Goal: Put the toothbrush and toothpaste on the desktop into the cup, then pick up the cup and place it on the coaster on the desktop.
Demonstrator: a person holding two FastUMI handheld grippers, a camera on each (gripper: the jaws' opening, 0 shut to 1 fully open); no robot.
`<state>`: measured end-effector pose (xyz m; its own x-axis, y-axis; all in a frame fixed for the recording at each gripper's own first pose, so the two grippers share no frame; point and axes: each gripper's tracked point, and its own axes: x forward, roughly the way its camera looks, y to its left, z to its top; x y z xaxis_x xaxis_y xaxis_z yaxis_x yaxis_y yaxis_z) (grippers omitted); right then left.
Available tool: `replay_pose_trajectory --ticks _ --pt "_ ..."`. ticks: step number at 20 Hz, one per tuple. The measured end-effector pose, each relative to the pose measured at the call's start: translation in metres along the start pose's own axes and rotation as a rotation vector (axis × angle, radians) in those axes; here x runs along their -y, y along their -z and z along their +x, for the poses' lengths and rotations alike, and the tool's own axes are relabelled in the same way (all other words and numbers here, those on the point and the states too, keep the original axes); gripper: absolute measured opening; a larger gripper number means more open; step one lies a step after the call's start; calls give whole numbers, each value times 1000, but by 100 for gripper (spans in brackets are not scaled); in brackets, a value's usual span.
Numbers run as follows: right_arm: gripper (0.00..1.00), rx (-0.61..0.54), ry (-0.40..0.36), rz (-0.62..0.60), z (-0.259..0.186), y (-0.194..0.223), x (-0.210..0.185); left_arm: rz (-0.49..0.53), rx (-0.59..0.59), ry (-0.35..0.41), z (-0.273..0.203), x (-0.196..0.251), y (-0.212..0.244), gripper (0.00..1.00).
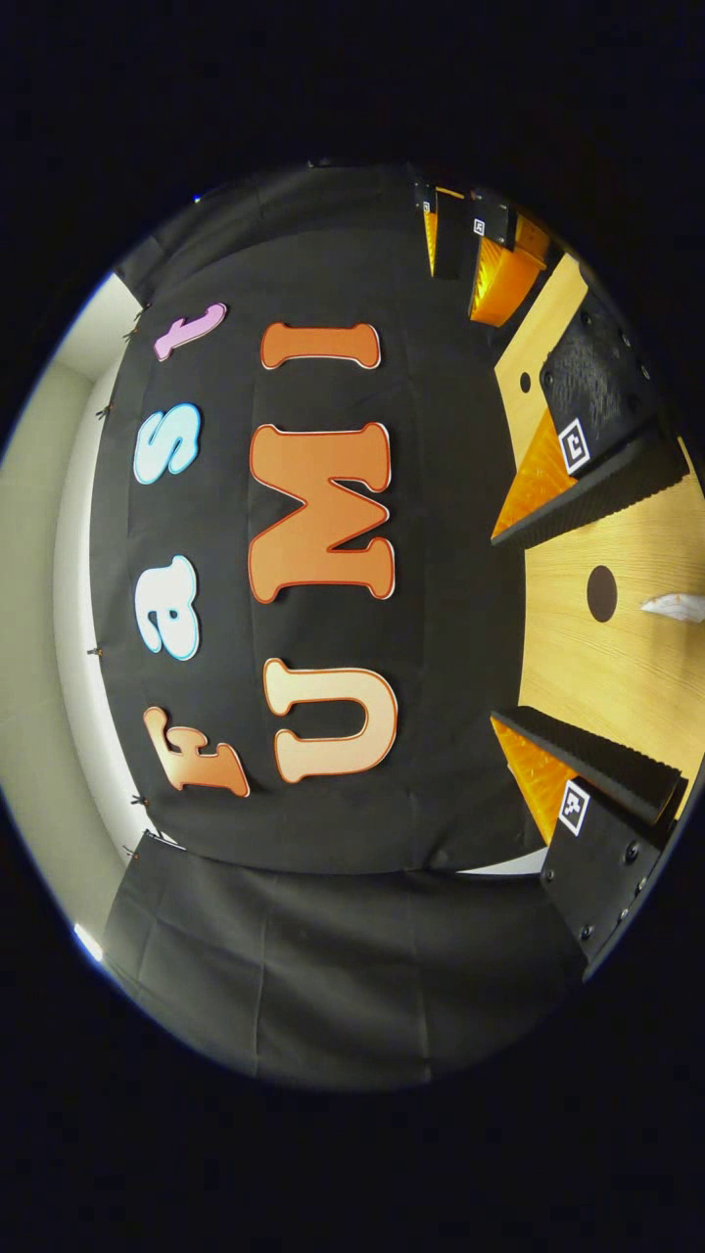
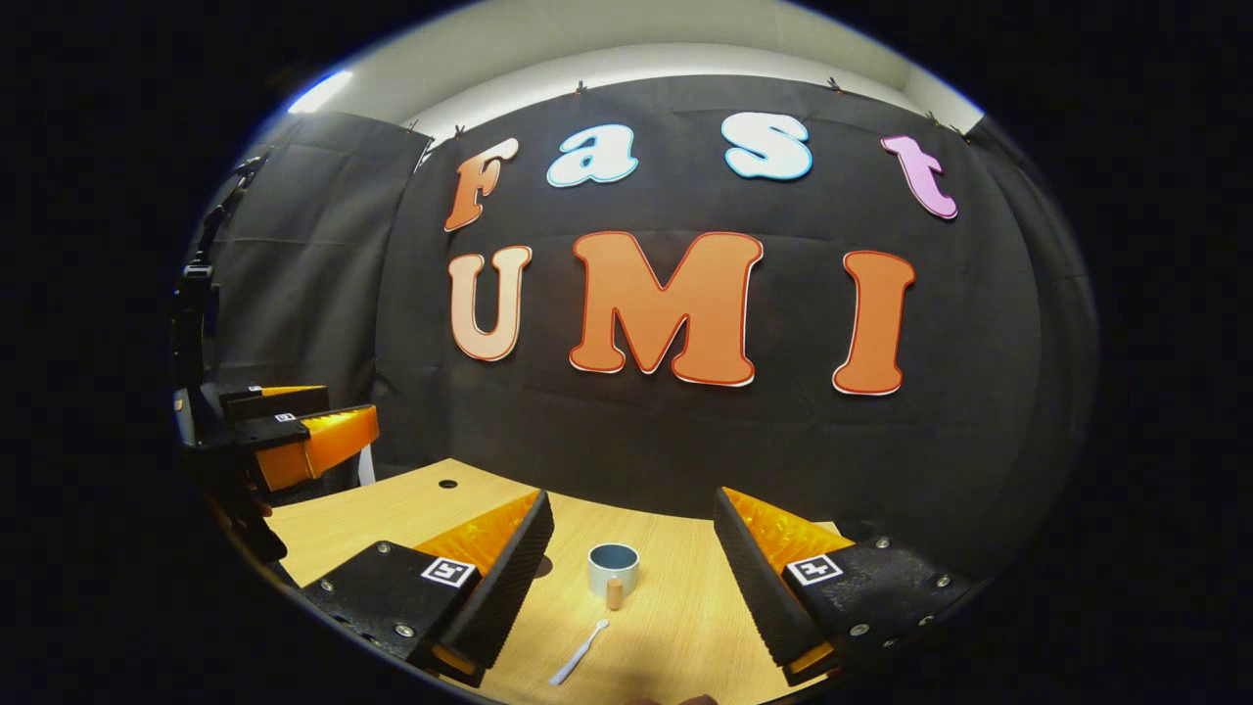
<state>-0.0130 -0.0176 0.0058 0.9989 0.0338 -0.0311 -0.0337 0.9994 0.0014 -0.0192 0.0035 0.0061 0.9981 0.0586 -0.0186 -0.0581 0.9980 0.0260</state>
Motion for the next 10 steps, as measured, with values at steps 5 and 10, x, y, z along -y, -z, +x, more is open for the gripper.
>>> replay_pose_trajectory --ticks 5,10 --pt "99 -36 -37 -7 2 11 -12 -2 4 -2 -3 6 -3 97" --pt "99 -114 -60 -34 10 36 -23 0 -16 11 5 9 1 97"
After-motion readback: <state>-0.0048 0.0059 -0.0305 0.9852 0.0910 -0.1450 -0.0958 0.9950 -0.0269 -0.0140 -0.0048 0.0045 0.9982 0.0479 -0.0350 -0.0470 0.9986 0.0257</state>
